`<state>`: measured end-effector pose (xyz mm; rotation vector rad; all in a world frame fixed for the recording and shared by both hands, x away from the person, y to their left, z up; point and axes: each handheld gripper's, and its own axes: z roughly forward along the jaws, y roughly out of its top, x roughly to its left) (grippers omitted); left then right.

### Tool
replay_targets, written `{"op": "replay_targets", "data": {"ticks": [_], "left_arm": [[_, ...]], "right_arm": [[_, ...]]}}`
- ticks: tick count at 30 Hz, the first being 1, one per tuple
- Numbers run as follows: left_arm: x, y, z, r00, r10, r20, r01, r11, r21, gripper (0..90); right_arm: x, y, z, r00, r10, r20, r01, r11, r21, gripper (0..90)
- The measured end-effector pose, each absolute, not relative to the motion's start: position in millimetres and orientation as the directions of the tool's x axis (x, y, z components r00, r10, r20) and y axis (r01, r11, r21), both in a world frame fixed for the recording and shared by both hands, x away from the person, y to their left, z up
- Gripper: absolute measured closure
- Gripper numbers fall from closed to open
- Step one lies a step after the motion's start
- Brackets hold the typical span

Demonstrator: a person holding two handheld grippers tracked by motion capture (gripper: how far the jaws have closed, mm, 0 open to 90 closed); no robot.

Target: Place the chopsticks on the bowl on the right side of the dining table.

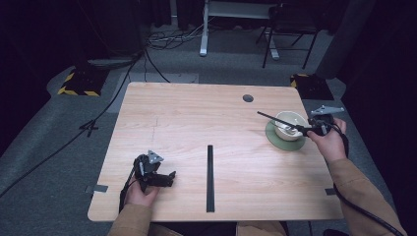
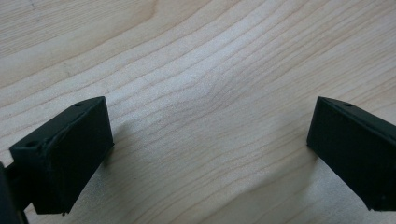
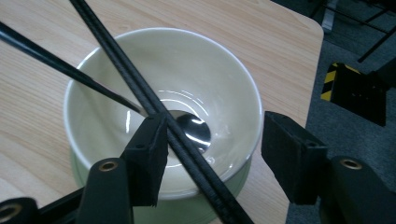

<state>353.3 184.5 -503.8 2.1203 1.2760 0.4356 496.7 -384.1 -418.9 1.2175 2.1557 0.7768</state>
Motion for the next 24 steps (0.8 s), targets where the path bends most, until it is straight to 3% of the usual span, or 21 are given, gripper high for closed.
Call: {"op": "replay_targets", "data": {"ticks": [12,24], "left_arm": [[352,185,-503,0.475,0.879,-0.029,0.676,-0.344,0.652,0.5],[352,185,-503,0.472,0.881,-0.024,0.675,-0.343,0.653,0.5]], "right_arm": [[515,-394,-419,-0.409,0.895,-0.179,0.588,0.409,0.698,41.8],[539,-362,-413,-0.423,0.895,-0.142,0.57,0.385,0.726,41.9]]}}
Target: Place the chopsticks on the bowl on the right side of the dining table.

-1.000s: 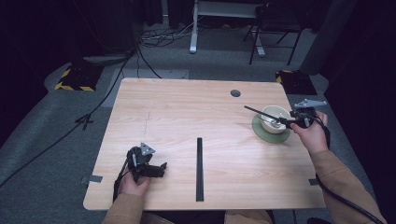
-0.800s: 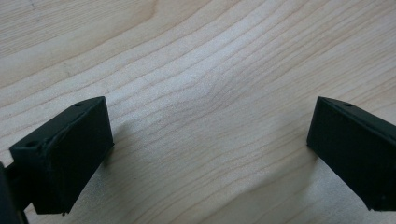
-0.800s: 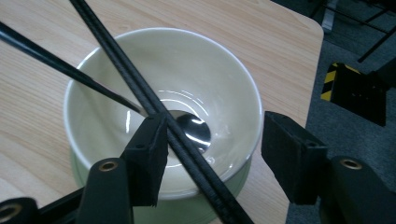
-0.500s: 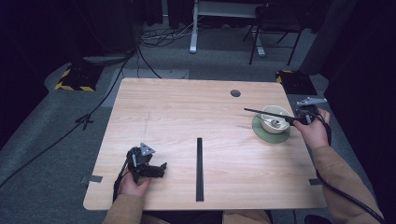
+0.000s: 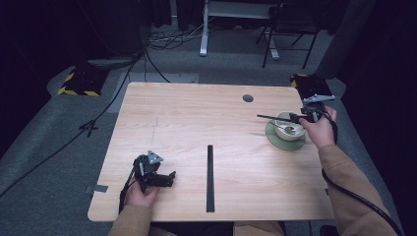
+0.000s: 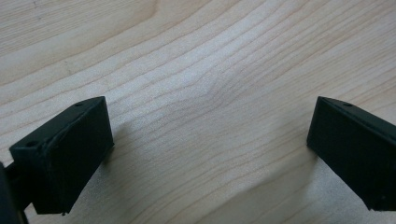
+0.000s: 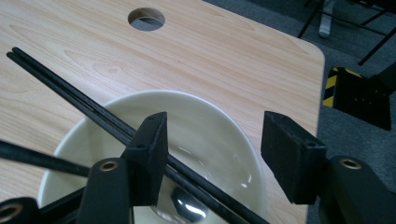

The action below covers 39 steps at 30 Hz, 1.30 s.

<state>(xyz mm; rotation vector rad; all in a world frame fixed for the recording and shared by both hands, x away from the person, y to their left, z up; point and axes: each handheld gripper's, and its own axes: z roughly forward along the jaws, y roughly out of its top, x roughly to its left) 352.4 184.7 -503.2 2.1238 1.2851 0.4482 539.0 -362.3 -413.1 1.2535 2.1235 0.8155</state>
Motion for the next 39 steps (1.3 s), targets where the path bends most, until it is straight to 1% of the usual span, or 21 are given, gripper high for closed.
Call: {"op": "replay_targets", "data": {"ticks": [8,21,27,28,29,33,39], "left_arm": [[352,185,-503,0.472,0.881,-0.026,0.676,-0.342,0.653,0.5],[352,185,-503,0.47,0.882,-0.026,0.677,-0.341,0.652,0.5],[353,184,-503,0.47,0.882,-0.03,0.678,-0.339,0.652,0.5],[353,185,-503,0.469,0.883,-0.028,0.678,-0.339,0.652,0.5],[353,184,-503,0.47,0.882,-0.03,0.678,-0.339,0.652,0.5],[354,184,-504,0.467,0.883,-0.034,0.678,-0.333,0.655,0.5],[354,184,-504,0.467,0.884,-0.036,0.679,-0.332,0.655,0.5]], "right_arm": [[555,-343,-421,-0.437,0.889,-0.135,0.58,0.394,0.713,40.3],[543,-342,-420,-0.468,0.875,-0.123,0.572,0.406,0.713,39.6],[528,-352,-402,-0.483,0.866,-0.128,0.522,0.402,0.752,39.3],[526,-354,-400,-0.486,0.862,-0.142,0.513,0.413,0.753,39.2],[523,-354,-396,-0.483,0.867,-0.12,0.516,0.393,0.761,38.9],[509,-362,-381,-0.502,0.855,-0.133,0.483,0.404,0.777,37.6],[488,-364,-368,-0.54,0.83,-0.14,0.445,0.423,0.789,36.4]]}}
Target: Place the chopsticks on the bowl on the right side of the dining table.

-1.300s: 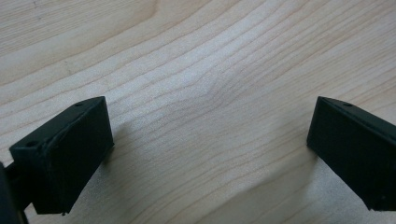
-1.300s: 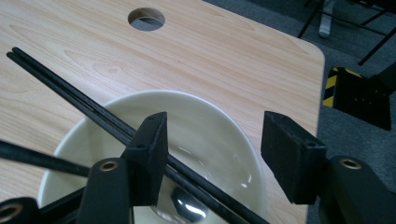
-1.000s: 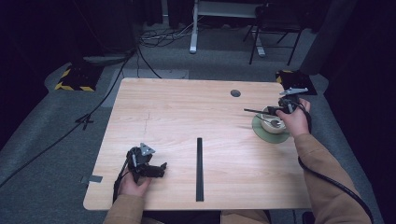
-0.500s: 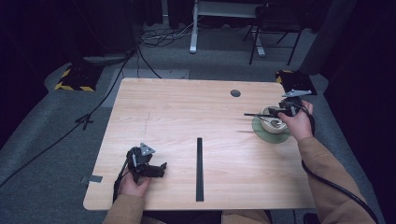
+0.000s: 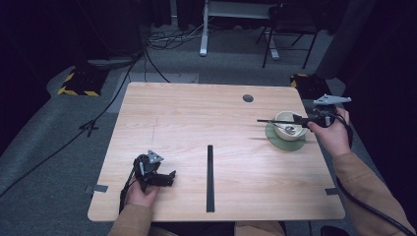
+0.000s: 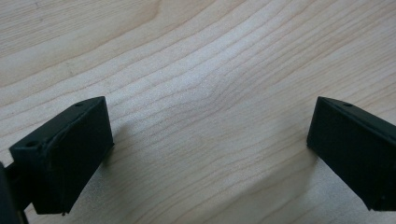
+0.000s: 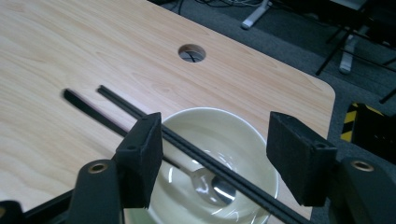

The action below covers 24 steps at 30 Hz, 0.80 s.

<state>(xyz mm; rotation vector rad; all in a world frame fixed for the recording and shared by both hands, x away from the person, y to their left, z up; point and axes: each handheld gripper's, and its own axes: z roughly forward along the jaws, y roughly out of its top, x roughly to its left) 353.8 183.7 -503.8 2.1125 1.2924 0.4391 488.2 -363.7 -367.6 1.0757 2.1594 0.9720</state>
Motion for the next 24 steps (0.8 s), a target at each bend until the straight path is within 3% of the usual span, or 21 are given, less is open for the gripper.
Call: {"op": "replay_targets", "data": {"ticks": [16,24], "left_arm": [[353,185,-504,0.471,0.881,-0.033,0.674,-0.336,0.658,1.1],[356,192,-503,0.493,0.869,-0.032,0.669,-0.355,0.653,1.1]], "right_arm": [[428,-345,-349,-0.641,0.767,-0.033,0.419,0.385,0.822,30.3],[403,-339,-362,-0.672,0.74,-0.007,0.451,0.418,0.788,28.1]]}}
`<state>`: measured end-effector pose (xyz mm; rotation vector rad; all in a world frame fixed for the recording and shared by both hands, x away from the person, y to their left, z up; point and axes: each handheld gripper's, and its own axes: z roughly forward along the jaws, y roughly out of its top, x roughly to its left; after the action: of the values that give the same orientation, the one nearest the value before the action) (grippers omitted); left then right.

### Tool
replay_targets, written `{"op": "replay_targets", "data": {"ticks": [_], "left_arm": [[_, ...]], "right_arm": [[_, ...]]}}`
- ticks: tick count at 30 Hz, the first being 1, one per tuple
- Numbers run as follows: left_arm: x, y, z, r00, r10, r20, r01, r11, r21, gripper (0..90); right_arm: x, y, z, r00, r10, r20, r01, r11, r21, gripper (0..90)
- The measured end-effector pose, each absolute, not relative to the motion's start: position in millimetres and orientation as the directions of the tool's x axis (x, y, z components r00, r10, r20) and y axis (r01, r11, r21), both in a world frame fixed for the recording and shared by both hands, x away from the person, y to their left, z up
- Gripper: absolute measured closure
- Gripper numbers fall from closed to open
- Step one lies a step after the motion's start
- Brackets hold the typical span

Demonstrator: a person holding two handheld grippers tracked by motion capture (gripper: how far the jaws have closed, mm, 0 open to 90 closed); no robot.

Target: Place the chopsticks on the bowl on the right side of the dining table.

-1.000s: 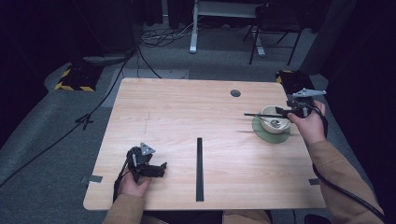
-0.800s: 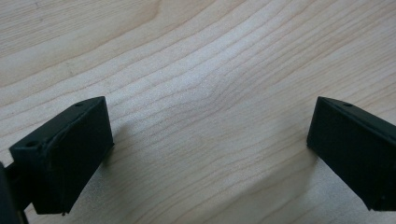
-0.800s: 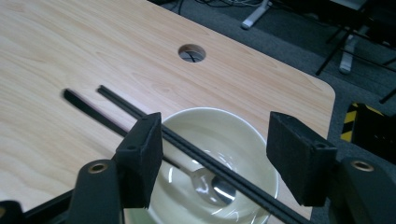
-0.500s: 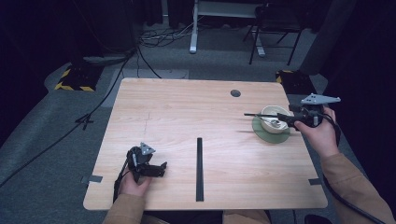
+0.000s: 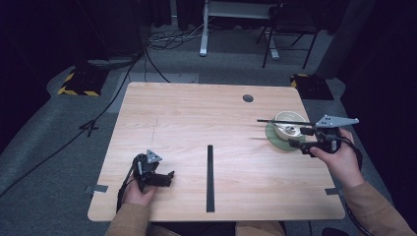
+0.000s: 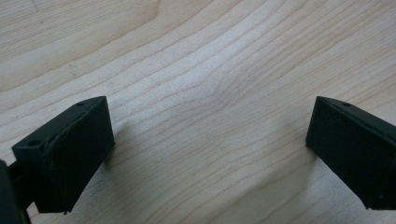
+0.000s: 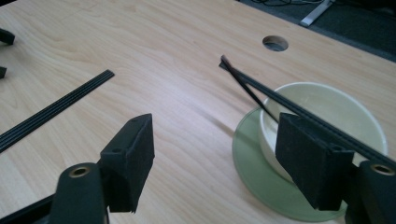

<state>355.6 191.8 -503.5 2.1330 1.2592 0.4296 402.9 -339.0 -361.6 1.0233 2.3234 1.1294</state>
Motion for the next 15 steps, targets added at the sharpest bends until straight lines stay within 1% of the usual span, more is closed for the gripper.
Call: {"op": "replay_targets", "data": {"ticks": [5,8,10,12,15], "left_arm": [[357,195,-503,0.498,0.867,-0.029,0.666,-0.361,0.653,0.6],[358,196,-503,0.509,0.86,-0.027,0.663,-0.372,0.65,0.6],[358,198,-503,0.521,0.853,-0.027,0.658,-0.381,0.649,0.6],[358,198,-503,0.527,0.849,-0.026,0.653,-0.385,0.652,0.7],[358,199,-504,0.53,0.848,-0.023,0.648,-0.387,0.656,0.7]], "right_arm": [[398,-335,-375,-0.681,0.732,-0.006,0.455,0.43,0.78,25.3],[395,-332,-384,-0.674,0.738,0.021,0.476,0.412,0.777,23.5],[394,-332,-389,-0.685,0.728,0.017,0.476,0.43,0.767,22.9],[392,-331,-395,-0.687,0.726,0.028,0.494,0.438,0.752,21.3],[387,-330,-406,-0.679,0.732,0.051,0.531,0.443,0.722,21.8]]}}
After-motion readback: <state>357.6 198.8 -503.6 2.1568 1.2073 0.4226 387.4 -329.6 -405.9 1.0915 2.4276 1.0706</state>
